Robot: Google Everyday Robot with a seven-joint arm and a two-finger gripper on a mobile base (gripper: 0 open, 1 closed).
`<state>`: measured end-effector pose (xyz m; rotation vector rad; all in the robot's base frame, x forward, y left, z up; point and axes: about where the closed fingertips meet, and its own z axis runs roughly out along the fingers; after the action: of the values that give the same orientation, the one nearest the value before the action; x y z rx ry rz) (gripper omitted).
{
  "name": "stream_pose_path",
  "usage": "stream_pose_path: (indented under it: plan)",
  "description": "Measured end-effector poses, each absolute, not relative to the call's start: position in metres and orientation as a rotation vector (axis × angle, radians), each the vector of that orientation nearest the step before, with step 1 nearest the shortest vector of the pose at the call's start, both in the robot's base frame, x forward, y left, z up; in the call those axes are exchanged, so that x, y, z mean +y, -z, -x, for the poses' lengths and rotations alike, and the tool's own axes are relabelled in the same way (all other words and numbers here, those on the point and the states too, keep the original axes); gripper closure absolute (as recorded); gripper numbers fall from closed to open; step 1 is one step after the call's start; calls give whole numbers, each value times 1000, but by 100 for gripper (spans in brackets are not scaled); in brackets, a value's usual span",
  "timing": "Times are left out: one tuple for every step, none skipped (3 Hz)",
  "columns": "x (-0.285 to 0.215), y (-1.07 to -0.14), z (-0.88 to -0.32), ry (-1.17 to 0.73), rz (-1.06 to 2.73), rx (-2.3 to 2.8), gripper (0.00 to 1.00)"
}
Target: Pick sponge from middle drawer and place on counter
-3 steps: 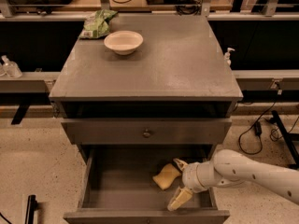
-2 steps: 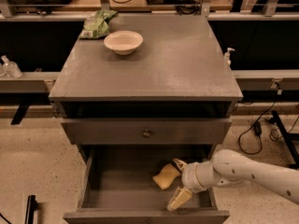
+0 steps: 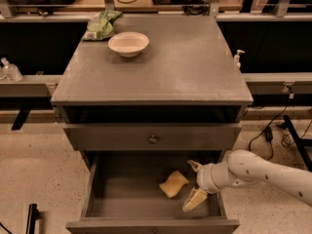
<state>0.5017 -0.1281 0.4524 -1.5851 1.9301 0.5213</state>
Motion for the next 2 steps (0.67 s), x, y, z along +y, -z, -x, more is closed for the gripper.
stream_pose_path:
  plan:
    - [-145,-422,-520,-523,1581,1923,0]
    - [-141,-401,-531,-514,1605,1925,0]
